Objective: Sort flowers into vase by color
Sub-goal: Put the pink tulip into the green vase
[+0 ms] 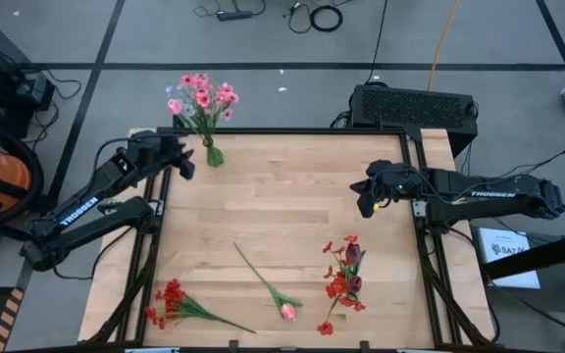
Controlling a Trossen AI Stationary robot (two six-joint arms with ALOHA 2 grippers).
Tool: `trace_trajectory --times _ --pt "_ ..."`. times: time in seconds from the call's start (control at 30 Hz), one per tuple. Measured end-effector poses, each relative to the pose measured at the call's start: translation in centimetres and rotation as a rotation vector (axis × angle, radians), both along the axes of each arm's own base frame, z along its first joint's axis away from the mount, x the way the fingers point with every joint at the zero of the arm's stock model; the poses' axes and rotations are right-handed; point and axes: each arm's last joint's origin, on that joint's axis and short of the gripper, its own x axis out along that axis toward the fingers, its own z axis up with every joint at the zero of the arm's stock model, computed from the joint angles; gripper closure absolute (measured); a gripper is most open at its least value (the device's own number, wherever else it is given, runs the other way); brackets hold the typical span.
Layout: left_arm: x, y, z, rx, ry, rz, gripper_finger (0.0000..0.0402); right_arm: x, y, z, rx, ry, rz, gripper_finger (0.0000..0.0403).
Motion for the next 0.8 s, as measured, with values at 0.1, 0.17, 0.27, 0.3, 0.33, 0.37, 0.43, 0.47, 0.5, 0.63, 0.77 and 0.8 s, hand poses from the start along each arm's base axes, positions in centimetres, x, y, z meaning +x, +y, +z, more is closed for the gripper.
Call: trace_trajectory --times 0.1,0.17,0.27,0.3,0.33,0.37,0.43,0.47,0.5,0.63,0.77,0.8 --pt "0.3 -0.3 0.1 -0.036 -0.037 -0.084 0.024 0.0 0.0 0.0 0.0 0.0 0.0 0.0403" --pt "0.6 -0.7 0.3 -0.06 -0.072 -0.126 0.024 0.0 0.0 0.0 0.001 0.0 0.0 0.0403" --pt "1.1 -1.3 0.3 -0.084 -0.082 -0.195 0.024 0.0 0.0 0.0 0.001 0.0 0.0 0.0403" --pt "1.3 -1.5 0.3 -0.087 -0.081 -0.222 0.024 0.0 0.0 0.0 0.001 0.0 0.0 0.0403" --pt "1.5 -1.8 0.3 -0.089 -0.08 -0.249 0.024 0.0 0.0 0.0 0.001 0.0 0.0 0.0403" --pt "1.7 -2.0 0.3 -0.09 -0.079 -0.276 0.024 0.0 0.0 0.0 0.001 0.0 0.0 0.0403" --pt "2.2 -2.5 0.2 -0.095 -0.074 -0.328 0.024 0.0 0.0 0.0 0.001 0.0 0.0 0.0403" --pt "2.3 -2.7 0.2 -0.096 -0.073 -0.35 0.024 0.0 0.0 0.0 0.001 0.0 0.0 0.0403" --pt "2.5 -2.9 0.2 -0.096 -0.07 -0.367 0.024 0.0 0.0 0.0 0.001 0.0 0.0 0.0403" --pt "2.8 -3.6 0.2 -0.094 -0.063 -0.424 0.024 0.0 0.0 0.0 0.001 0.0 0.0 0.0403" --pt "3.3 -4.4 0.1 -0.1 -0.055 -0.495 0.024 0.0 0.0 0.0 0.001 0.0 0.0 0.0403" --pt "3.5 -4.6 0.1 -0.103 -0.049 -0.515 0.024 0.0 0.0 0.0 0.001 0.0 0.0 0.0403"
